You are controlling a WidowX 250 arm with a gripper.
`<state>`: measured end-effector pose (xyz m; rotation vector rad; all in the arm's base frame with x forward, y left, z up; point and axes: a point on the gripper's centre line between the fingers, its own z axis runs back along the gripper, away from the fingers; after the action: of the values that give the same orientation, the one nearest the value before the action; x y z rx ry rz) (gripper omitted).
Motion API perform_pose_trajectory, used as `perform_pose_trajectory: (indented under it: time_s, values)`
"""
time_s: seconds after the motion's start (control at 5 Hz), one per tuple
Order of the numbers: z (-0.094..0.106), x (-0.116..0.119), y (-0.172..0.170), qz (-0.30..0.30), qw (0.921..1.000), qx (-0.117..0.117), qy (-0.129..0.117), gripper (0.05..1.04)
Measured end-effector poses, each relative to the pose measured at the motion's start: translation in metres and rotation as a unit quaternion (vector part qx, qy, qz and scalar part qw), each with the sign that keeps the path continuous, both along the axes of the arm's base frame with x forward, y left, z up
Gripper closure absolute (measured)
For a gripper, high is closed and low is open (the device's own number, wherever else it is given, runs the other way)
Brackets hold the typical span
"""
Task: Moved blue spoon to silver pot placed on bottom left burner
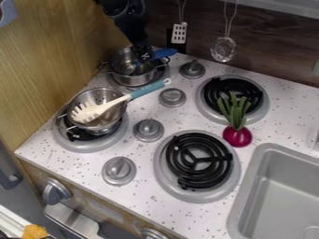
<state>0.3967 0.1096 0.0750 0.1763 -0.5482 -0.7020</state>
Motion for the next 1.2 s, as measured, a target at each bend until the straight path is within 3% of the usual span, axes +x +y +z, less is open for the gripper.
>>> perform_pose_trajectory:
  time_s: [0.6,1.2]
  values:
    - [-0.027,0.028,0.019,-0.009,0.9997,0.023,-0.003,0.083]
    - [-0.050,0.047,0.029,-0.012,0.9993,0.020,0.029,0.083]
